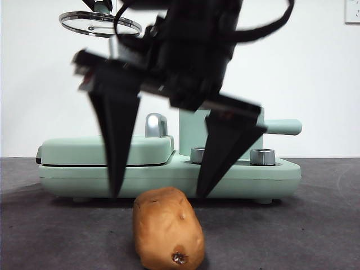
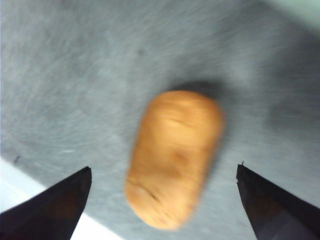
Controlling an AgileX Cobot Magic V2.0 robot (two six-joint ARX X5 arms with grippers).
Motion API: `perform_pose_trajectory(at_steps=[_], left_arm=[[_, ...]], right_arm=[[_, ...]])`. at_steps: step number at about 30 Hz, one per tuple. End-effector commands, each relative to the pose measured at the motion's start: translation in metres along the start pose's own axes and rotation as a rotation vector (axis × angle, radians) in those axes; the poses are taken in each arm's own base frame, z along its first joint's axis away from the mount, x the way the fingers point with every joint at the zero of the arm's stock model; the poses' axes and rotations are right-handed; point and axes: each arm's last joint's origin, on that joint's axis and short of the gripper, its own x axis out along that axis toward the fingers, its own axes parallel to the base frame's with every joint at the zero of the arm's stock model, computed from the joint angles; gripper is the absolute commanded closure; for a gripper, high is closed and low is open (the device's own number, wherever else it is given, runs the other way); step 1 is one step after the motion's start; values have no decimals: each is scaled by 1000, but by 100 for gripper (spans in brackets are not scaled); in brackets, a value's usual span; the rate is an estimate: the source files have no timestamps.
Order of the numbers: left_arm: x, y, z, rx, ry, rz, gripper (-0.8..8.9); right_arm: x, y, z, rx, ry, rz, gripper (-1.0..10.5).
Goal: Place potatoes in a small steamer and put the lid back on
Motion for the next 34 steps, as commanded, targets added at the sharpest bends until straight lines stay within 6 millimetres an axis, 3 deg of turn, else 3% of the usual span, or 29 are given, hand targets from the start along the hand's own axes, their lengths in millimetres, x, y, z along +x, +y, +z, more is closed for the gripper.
perform_pose_trajectory(at_steps=[1, 4, 6, 9, 13, 19, 25, 30, 34], left_arm=[[-13, -1, 7, 9, -69, -1, 806], [-13, -1, 7, 9, -69, -1, 806], [-13, -1, 7, 9, -69, -1, 806], [-13, -1, 7, 9, -69, -1, 806], [-13, -1, 7, 9, -68, -1, 806], [-13, -1, 7, 9, -68, -2, 806], [-13, -1, 7, 6, -69, -3, 806], [-13, -3, 7, 7, -71, -7, 806], [-12, -7, 8, 15, -77, -17, 806]], right_arm=[[15, 6, 5, 1, 30, 15, 484], [28, 5, 6, 2, 56, -2, 592], [30, 5, 6, -12, 56, -14, 769], [26, 6, 8, -16, 41, -2, 941], [-2, 4, 24, -33, 13, 1, 940], [-76, -9, 70, -75, -142, -22, 940], [-142, -49, 114, -46, -409, -49, 940], [-162, -94, 137, 34, -524, -82, 940], [-154, -129, 150, 87, -504, -86, 940]])
